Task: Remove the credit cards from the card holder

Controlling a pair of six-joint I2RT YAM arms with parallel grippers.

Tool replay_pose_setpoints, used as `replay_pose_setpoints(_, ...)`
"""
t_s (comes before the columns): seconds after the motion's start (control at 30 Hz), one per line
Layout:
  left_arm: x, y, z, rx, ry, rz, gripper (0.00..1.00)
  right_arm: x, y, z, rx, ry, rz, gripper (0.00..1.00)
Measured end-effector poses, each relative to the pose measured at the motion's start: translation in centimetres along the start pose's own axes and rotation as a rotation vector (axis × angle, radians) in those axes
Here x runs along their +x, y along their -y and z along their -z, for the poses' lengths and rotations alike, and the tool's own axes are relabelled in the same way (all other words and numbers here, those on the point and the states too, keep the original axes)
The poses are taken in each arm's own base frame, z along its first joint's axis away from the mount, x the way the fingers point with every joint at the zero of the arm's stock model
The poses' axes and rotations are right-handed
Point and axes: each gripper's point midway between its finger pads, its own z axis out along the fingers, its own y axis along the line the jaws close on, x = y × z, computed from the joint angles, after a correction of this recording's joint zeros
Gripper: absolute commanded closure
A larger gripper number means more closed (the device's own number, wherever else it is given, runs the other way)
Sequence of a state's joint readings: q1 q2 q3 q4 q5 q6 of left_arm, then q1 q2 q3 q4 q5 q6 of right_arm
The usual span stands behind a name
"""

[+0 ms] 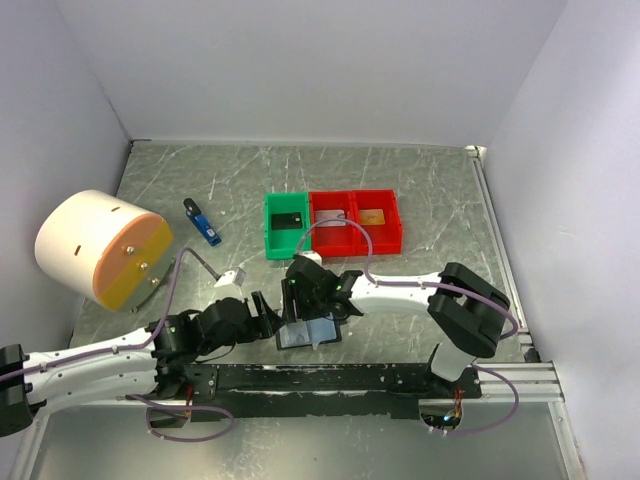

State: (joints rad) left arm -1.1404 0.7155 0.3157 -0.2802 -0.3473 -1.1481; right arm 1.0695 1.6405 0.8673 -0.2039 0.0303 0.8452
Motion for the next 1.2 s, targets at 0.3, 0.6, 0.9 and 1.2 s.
replay_pose_setpoints(0.3,-0.1,0.3,0.2,0.014,0.003,0.009,0.14,-0.1,-0.3,-0.3,-0.004,-0.011,0.018,0.45)
replay_pose_setpoints(0.6,-0.1,1.1,0.4,0.091,0.013,0.027,0.15,0.0,-0.3,-0.1,-0.044,-0.006,0.001,0.44)
replay_pose_setpoints(0.9,2.5,1.7,-1.0,0.208,-0.054,0.039,0.19,-0.2,-0.2,0.1,-0.111,0.004,-0.052,0.44)
replay_pose_setpoints(1.2,3.2,3.7,-2.4,0.284,-0.074,0.052,0.31,-0.2,-0.2,0.2,-0.128,0.007,-0.065,0.44)
